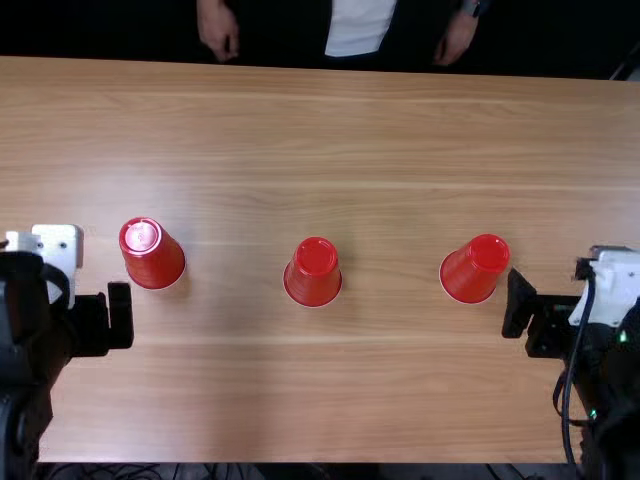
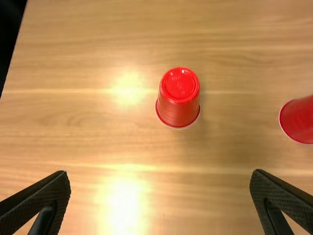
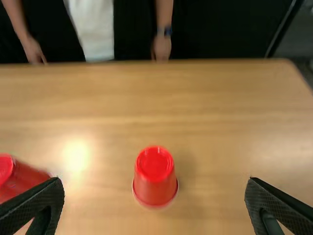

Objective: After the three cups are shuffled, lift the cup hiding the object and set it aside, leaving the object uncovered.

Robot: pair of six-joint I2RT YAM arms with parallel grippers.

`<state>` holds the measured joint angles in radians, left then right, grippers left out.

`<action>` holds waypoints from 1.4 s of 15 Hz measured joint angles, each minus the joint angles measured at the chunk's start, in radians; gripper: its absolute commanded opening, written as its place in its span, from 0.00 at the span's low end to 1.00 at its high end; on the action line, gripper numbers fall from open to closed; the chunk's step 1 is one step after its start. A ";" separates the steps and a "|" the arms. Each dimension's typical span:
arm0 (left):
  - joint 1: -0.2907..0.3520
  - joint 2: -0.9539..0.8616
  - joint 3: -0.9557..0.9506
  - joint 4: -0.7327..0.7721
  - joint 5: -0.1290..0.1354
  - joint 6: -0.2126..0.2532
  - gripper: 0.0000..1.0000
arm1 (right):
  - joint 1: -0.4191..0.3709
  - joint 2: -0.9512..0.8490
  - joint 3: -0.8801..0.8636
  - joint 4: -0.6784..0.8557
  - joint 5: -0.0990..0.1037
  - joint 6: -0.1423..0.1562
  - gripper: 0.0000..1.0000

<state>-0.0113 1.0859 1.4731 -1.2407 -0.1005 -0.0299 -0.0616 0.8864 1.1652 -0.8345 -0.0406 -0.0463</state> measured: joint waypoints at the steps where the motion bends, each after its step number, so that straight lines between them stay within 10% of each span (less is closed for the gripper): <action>1: 0.000 0.052 0.032 -0.019 0.000 0.000 1.00 | 0.002 0.050 0.042 -0.057 0.000 -0.001 1.00; 21: 0.000 0.725 0.278 -0.029 0.006 -0.003 1.00 | 0.029 0.380 0.190 -0.253 0.000 -0.023 1.00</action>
<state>-0.0113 1.8107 1.7512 -1.2701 -0.0940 -0.0326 -0.0326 1.2659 1.3556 -1.0878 -0.0406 -0.0696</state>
